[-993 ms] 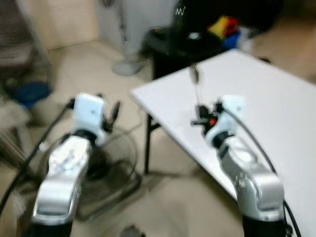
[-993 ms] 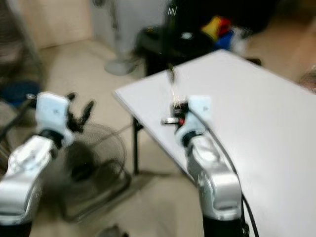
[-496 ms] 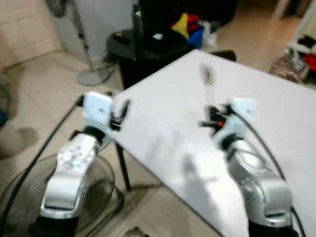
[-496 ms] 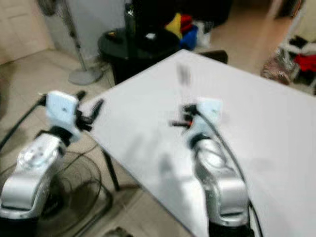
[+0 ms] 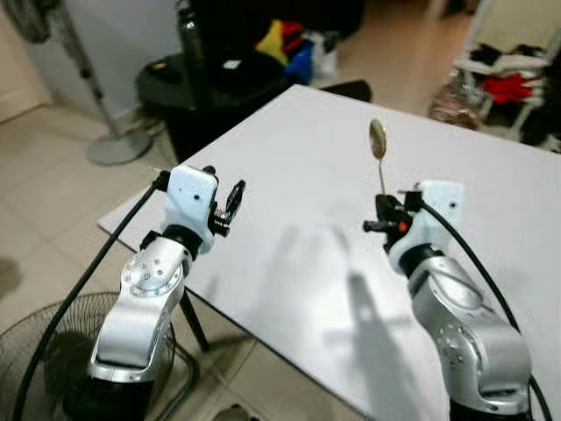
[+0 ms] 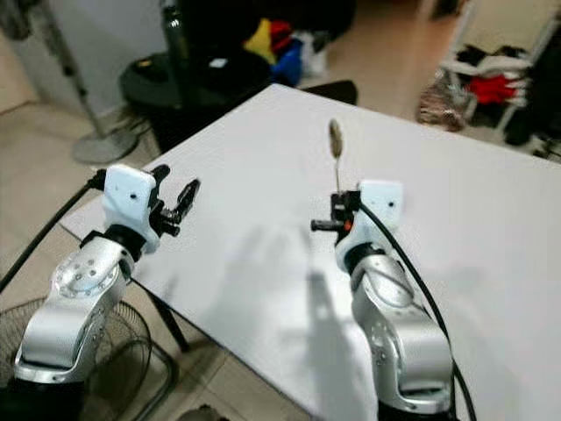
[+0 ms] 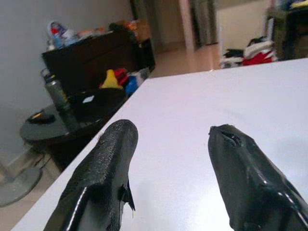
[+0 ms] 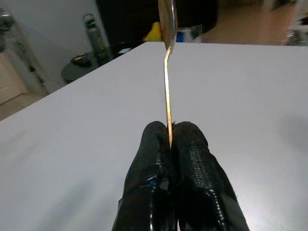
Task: Setting the table
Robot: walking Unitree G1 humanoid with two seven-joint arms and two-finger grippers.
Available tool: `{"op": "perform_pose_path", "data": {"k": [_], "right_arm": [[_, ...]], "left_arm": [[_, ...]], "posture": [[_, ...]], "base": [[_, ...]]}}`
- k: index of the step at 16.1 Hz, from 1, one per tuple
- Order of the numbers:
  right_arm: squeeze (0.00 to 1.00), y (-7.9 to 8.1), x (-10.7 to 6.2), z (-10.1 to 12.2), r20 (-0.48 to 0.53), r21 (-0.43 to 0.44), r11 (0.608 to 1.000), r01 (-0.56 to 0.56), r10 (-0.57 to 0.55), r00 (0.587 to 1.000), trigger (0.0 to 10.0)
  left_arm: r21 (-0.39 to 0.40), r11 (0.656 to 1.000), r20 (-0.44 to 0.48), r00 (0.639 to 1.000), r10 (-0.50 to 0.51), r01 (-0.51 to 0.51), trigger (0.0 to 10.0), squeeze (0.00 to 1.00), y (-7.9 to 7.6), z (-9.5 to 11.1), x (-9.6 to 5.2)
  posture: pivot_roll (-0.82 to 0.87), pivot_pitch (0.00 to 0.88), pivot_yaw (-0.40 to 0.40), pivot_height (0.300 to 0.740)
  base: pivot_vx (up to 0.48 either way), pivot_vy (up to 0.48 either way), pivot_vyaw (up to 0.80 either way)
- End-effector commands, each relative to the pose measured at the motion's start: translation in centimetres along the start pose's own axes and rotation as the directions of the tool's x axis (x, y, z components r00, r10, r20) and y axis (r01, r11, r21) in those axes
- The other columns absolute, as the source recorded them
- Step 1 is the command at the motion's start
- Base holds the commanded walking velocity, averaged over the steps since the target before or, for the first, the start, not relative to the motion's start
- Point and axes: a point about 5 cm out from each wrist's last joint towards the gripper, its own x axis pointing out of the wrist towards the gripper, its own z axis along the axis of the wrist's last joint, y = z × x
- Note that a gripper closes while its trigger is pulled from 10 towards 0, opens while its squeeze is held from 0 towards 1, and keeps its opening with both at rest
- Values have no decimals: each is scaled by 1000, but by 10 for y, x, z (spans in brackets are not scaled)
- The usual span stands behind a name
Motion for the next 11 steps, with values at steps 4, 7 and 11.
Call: {"op": "perform_pose_path", "data": {"k": [4,7,11], "right_arm": [[0,7,-1,5,19,18,1000,-13,13,1000,10000],[0,7,2,6,21,19,1000,-10,10,1000,10000],[0,5,6,4,0,18,1000,-15,15,1000,10000]], "left_arm": [[27,999,12,1000,22,-22,10000,0,8,4,1],[77,995,6,998,58,-59,10000,0,15,5,4],[46,998,18,999,42,-43,10000,0,14,5,3]], "posture": [[103,0,65,727],[109,0,71,727],[117,0,70,727]], "base": [[0,429,-788],[0,-320,-752],[0,-200,-156]]}}
